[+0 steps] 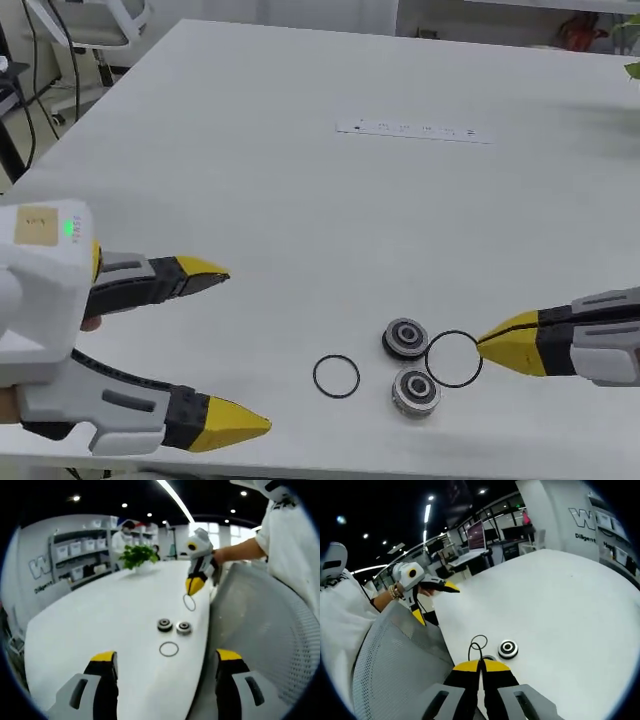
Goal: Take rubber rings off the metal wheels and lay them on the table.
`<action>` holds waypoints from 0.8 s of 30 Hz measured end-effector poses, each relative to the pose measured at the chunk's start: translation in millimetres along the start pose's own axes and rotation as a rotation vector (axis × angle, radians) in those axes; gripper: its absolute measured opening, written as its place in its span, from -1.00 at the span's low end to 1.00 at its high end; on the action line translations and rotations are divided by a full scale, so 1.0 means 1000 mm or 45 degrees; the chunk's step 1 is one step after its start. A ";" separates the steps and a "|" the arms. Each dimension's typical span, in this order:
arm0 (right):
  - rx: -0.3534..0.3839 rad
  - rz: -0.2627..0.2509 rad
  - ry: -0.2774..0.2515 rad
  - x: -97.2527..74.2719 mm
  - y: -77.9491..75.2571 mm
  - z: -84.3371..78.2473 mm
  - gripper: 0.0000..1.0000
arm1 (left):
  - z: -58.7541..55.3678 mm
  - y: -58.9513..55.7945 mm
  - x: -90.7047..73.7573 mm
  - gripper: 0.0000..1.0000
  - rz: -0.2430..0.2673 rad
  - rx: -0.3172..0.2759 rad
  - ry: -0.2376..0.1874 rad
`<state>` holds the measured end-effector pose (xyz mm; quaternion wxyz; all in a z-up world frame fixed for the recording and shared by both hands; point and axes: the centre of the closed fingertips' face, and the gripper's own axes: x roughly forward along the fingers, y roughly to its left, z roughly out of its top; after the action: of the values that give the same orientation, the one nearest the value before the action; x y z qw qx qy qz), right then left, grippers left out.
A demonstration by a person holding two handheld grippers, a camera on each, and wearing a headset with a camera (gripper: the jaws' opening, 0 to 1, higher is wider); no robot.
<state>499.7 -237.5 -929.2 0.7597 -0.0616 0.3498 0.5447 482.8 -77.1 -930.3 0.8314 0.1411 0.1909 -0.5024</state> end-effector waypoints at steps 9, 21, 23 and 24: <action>-0.053 -0.021 -0.087 -0.007 0.003 0.031 -1.00 | -0.004 -0.002 -0.001 0.60 0.015 -0.007 0.007; -0.083 0.047 -0.160 0.021 0.014 0.063 -1.00 | -0.003 -0.004 0.001 0.60 0.026 -0.027 -0.017; -0.101 0.059 -0.147 0.028 0.016 0.067 -1.00 | -0.002 -0.004 0.001 0.60 0.028 -0.030 -0.020; -0.106 0.064 -0.144 0.031 0.016 0.068 -1.00 | -0.002 -0.003 0.000 0.60 0.030 -0.033 -0.021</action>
<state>521.9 -174.6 -891.8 0.7610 -0.0534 0.2848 0.5805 479.7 -78.0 -932.6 0.8407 0.1283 0.1887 -0.4911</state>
